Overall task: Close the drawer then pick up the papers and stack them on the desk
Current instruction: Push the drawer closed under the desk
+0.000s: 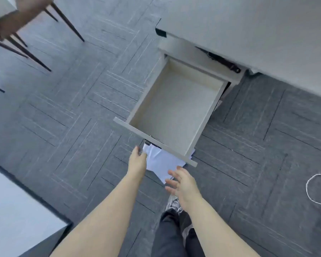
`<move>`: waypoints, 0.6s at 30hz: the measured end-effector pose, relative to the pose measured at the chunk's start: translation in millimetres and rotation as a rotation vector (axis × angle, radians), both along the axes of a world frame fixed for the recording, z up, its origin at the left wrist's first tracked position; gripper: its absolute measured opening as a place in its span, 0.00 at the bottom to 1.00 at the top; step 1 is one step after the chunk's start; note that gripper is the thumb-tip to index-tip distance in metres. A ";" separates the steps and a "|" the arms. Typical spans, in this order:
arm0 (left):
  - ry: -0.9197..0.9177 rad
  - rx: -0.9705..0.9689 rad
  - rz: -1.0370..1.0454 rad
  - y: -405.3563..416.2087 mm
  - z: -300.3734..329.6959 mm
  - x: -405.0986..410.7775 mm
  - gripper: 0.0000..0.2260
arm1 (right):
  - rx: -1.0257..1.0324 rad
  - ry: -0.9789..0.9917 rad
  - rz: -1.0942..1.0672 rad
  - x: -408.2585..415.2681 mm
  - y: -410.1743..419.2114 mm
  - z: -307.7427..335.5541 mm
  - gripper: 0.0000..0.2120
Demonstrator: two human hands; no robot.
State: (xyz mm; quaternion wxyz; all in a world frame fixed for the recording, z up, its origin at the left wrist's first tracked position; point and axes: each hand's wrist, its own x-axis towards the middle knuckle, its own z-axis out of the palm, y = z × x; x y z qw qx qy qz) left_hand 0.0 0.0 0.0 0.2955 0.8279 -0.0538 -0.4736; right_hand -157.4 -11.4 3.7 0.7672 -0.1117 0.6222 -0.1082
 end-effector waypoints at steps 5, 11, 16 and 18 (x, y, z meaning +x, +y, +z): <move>0.006 -0.038 0.095 -32.6 -32.7 5.3 0.21 | 0.078 -0.028 -0.330 12.5 -27.1 -17.6 0.13; -0.111 -0.031 0.058 -77.0 -37.1 -0.1 0.16 | 0.050 0.002 -0.340 8.0 -72.6 -19.2 0.11; -0.235 -0.032 -0.007 -144.5 -35.7 -5.5 0.11 | -0.001 -0.007 -0.333 0.2 -134.8 -25.1 0.15; -0.284 -0.017 -0.012 -176.8 -38.6 -10.8 0.10 | -0.031 -0.012 -0.307 -6.3 -164.6 -28.1 0.16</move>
